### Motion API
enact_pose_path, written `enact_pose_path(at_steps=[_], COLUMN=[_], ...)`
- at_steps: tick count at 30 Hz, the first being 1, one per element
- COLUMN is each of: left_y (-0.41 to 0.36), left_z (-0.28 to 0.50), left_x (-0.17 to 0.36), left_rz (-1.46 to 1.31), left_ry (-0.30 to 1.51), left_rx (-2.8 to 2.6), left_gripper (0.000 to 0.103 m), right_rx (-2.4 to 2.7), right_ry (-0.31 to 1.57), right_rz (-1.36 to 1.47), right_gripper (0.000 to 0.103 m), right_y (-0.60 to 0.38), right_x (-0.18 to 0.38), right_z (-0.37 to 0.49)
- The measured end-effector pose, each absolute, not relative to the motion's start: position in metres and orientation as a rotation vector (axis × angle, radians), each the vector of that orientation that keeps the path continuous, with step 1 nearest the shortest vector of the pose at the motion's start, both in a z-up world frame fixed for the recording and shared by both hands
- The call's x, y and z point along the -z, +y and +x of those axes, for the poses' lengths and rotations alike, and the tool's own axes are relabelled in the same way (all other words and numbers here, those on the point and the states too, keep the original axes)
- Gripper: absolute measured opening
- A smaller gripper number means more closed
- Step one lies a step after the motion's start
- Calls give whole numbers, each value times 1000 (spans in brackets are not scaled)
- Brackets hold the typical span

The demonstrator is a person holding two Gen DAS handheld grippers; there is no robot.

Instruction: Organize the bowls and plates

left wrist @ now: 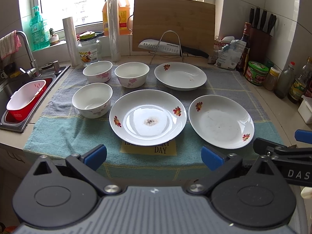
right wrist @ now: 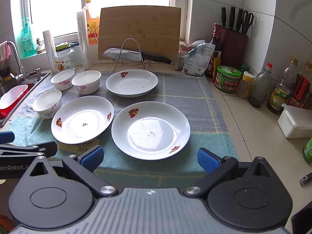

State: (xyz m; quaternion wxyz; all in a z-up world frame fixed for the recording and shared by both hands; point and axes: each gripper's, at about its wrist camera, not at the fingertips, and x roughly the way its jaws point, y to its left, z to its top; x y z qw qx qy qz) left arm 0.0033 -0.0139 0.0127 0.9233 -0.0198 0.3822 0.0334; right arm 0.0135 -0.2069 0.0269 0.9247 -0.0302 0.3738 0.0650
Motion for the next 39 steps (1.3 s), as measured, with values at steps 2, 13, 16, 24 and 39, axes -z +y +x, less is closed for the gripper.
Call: enact_pose_path(at_steps=[2,13,16,24,39], left_y=[-16,-28,-30,-31,-24], left_z=[3,-1,0,9,47], left_x=[-12,-11,-9,4,29], left_rz=[-40,-19,-18,-40,11], left_ry=[780,756,755,748,767], left_rx=[-64,-37,-22,26,93], left_gripper=[102,102,102,102,102], right_rx=[-142,-214,-225,-265,-258], right_ry=[761,702,693,658,747], right_rz=[-65,-95,-102,-116,-108], right_gripper=[103,103,103,103,103], right_y=[-209,-221,-224,-236,-235], right_x=[-26,-20,-19,0,70], right_z=[13,5,6,5,35])
